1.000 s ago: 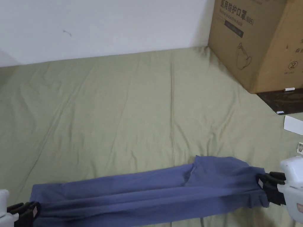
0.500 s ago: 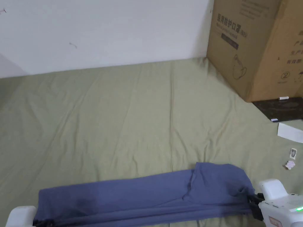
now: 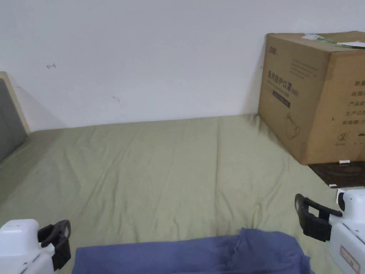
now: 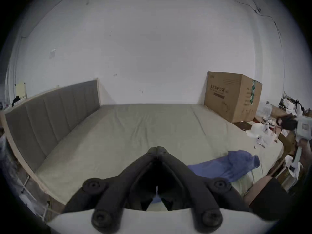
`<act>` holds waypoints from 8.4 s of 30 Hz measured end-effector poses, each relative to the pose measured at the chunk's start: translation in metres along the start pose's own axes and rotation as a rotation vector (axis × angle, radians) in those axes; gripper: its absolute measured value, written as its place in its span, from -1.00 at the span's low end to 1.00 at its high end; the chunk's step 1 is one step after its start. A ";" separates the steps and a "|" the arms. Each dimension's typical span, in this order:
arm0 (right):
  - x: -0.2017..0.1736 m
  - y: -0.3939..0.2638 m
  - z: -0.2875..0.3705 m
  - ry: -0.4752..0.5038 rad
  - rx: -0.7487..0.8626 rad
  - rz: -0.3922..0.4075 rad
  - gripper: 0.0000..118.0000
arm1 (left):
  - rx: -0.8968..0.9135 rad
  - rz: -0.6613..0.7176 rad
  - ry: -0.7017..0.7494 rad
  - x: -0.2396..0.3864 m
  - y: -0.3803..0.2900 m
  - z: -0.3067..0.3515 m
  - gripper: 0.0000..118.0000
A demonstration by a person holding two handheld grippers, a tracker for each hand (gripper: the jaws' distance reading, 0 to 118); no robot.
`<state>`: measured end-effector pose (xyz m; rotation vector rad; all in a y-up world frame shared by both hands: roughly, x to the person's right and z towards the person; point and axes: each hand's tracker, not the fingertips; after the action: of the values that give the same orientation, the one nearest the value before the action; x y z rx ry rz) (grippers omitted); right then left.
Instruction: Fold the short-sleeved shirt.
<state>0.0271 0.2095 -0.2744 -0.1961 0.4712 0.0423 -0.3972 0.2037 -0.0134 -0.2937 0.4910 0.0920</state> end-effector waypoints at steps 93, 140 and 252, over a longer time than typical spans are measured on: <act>-0.060 -0.043 -0.094 0.245 -0.314 -0.088 -0.99 | -0.954 0.215 -0.270 -0.033 0.001 -0.203 -0.84; -0.055 -0.040 -0.089 0.228 -0.327 -0.055 -0.99 | -0.811 0.578 -0.492 -0.124 -0.092 -0.194 -1.00; -0.156 -0.177 -0.202 0.671 -1.003 -0.235 -0.99 | -0.649 0.407 -0.559 -0.027 -0.093 -0.172 -1.00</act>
<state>-0.1868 -0.0032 -0.3478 -1.2757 1.0673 -0.0235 -0.4837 0.0627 -0.1211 -0.7725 -0.0597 0.7189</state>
